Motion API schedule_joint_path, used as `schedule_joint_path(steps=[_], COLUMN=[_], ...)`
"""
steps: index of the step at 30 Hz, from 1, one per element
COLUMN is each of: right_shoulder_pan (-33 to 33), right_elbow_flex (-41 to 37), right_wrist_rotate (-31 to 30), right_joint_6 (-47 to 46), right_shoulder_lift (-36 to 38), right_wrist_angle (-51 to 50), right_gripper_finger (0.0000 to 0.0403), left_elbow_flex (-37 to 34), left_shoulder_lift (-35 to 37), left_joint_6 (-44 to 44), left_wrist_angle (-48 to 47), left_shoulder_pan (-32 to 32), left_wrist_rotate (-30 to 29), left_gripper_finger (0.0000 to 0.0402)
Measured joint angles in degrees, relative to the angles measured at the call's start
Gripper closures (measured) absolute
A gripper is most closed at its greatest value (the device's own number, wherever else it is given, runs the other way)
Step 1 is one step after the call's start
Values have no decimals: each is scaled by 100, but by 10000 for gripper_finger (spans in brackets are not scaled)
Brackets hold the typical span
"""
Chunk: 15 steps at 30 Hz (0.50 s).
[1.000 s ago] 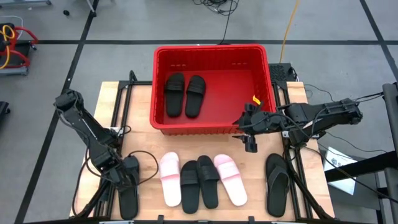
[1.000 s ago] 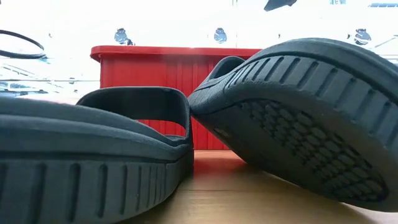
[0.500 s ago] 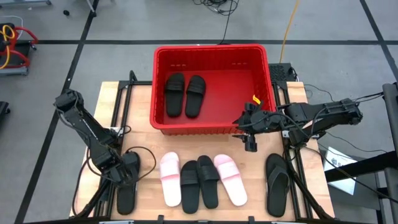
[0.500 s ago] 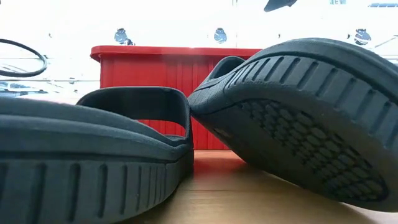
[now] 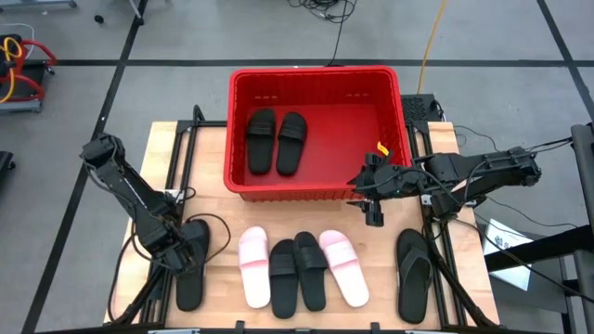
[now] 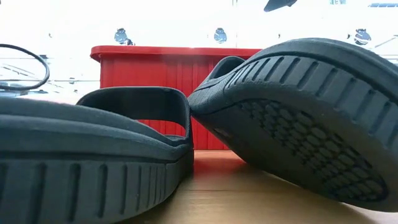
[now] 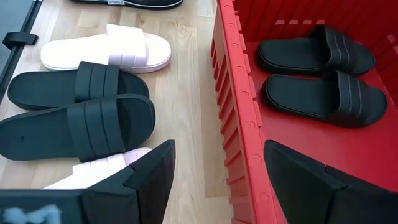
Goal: Pick and place slides into bin
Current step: Put the black slipper into the red container
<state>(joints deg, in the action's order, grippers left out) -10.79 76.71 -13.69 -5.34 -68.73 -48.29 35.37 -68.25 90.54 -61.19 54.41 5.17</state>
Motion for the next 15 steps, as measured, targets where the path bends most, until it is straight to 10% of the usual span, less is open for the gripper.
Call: schedule_joint_path(steps=[9,15], right_shoulder_pan=[0,0], right_elbow_flex=[0,0], right_wrist_rotate=[-34,-298], right_joint_6=[0,2], right_shoulder_lift=[0,0], right_wrist_angle=[4,7], right_gripper_finger=[167,167], left_elbow_flex=[-34,-34], left_shoulder_lift=[0,0], left_joint_6=[-2,-5], left_wrist_angle=[32,113], left_shoulder_pan=[0,-77], left_wrist_rotate=[81,376], left_gripper_finger=[386,398])
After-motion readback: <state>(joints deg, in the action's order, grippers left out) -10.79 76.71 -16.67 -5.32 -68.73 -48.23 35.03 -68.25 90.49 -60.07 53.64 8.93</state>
